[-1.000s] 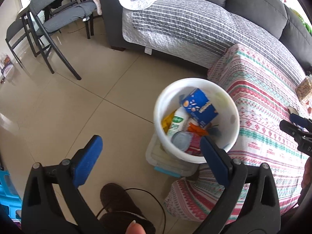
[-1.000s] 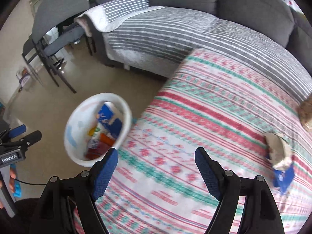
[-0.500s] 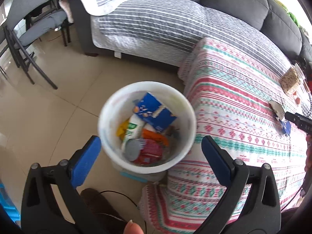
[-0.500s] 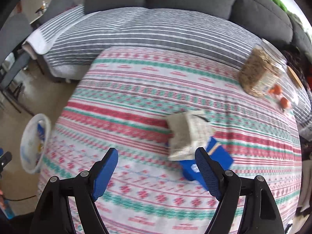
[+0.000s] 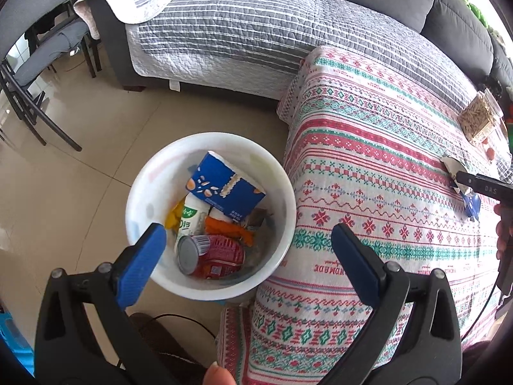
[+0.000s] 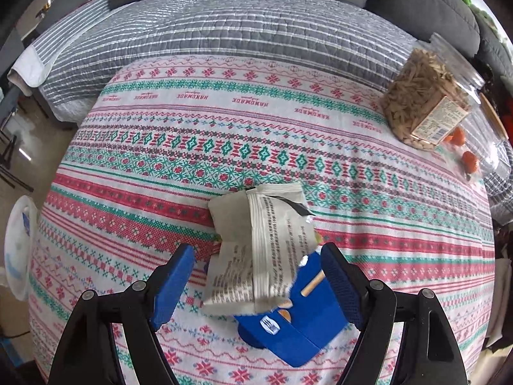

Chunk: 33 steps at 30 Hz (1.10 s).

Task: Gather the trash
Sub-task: 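Move the right tool back to the table and grasp the crumpled white bag, then grasp the blue snack box with the left tool while the right tool holds the bag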

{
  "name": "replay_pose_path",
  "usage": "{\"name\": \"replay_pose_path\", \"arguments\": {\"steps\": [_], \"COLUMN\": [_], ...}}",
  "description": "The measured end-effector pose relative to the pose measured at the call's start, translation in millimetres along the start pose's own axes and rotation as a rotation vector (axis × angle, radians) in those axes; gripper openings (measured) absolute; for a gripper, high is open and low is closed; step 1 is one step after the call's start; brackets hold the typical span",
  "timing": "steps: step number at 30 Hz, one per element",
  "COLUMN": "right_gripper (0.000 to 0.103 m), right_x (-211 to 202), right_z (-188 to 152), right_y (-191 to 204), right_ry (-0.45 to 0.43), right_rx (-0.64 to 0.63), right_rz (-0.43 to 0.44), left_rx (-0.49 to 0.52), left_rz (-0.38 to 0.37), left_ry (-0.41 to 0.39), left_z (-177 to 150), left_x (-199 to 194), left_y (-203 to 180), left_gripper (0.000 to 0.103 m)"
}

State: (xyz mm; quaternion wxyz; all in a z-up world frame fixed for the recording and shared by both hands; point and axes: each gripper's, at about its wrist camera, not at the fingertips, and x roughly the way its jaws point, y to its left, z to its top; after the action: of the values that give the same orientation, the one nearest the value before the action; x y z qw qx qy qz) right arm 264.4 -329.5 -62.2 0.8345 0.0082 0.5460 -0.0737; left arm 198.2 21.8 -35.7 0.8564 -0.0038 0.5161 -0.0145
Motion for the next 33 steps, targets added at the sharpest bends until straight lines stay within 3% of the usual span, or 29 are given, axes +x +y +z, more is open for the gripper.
{"name": "replay_pose_path", "arguments": {"steps": [5, 13, 25, 33], "right_gripper": [0.082, 0.055, 0.054, 0.054], "right_x": [11.3, 2.2, -45.7, -70.4], "right_z": [2.7, 3.8, -12.7, -44.5], "right_y": [6.1, 0.5, -46.8, -103.6], "right_ry": [0.011, -0.031, -0.103, -0.121], "right_rx": [-0.012, -0.005, 0.067, 0.124], "right_rz": [-0.033, -0.018, 0.024, 0.020], "left_rx": [0.006, 0.039, 0.106, 0.184], "left_rz": [-0.002, 0.002, -0.062, -0.155], "left_ry": [0.013, 0.035, 0.039, 0.023], "left_z": [0.6, -1.2, -0.7, -2.5], "left_x": [5.1, 9.7, 7.2, 6.0], "left_y": [-6.8, -19.1, -65.5, -140.1], "left_gripper": [0.102, 0.102, 0.102, 0.102]}}
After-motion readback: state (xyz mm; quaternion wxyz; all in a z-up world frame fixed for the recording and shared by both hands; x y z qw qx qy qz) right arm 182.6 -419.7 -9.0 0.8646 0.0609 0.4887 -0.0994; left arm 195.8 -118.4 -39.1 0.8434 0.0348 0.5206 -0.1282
